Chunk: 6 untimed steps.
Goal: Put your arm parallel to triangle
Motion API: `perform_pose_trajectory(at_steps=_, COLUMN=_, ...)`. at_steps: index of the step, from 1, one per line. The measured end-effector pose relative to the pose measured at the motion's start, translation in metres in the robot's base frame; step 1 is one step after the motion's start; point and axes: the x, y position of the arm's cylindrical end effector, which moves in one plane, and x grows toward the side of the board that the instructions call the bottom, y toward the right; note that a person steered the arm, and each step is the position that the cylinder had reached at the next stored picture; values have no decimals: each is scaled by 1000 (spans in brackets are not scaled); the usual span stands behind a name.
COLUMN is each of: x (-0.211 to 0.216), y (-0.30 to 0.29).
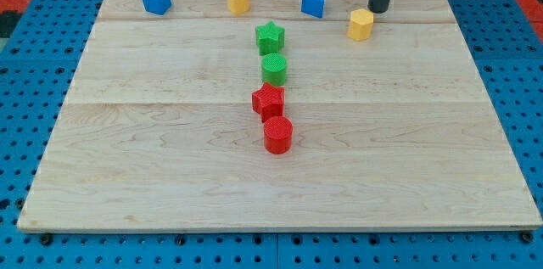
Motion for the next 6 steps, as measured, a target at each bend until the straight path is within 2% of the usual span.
perform_pose_trajectory(at_steps=2, x=-5, y=0)
perform_pose_trajectory(at_steps=4, x=-29, y=4)
perform_pose_trajectory(at_steps=6, x=-29, y=8)
